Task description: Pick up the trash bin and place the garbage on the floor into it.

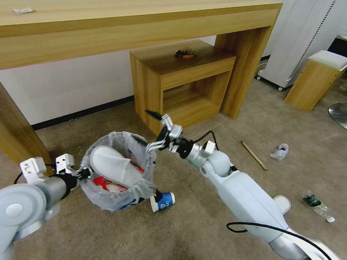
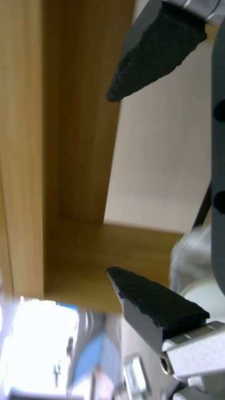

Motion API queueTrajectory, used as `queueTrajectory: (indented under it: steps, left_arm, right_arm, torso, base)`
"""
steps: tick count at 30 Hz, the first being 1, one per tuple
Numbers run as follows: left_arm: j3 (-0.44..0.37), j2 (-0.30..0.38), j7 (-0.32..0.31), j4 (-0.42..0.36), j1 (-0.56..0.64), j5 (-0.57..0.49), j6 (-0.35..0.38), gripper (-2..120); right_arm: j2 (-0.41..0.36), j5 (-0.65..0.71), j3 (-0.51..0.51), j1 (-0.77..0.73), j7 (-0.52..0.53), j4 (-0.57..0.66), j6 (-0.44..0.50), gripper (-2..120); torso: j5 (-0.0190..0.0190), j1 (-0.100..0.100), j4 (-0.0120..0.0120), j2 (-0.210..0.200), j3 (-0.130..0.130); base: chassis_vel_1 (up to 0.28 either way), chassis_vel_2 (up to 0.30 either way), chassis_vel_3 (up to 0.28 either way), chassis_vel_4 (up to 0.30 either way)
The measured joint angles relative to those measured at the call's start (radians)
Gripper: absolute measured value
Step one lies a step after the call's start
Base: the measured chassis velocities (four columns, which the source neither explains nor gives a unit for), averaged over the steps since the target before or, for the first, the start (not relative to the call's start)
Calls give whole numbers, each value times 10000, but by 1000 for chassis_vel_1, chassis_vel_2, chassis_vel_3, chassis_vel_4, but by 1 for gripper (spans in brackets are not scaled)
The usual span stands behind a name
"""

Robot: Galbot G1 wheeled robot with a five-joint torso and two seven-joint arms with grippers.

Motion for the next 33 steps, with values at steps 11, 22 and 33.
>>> queueTrajectory:
  steps: [11, 22, 33]
  left_arm:
    - [-842, 561, -208, 333, 57, -312, 0, 0]
    - [-986, 289, -267, 279, -101, -334, 0, 0]
    - [-990, 99, -230, 255, -108, -294, 0, 0]
  right_arm:
    - [-1017, -1282, 801, -919, -238, -87, -1455, 100]
    - [22, -3559, 524, -826, -1848, -2471, -1102, 100]
    - [1051, -5819, 332, -701, -2308, -4608, -704, 100]
  torso:
    - [1, -1, -2, 0, 0]
    - [1, -1, 2, 0, 0]
    - [1, -1, 0, 0, 0]
  base:
    - [0, 0, 0, 0]
    - [0, 0, 0, 0]
    - [0, 0, 0, 0]
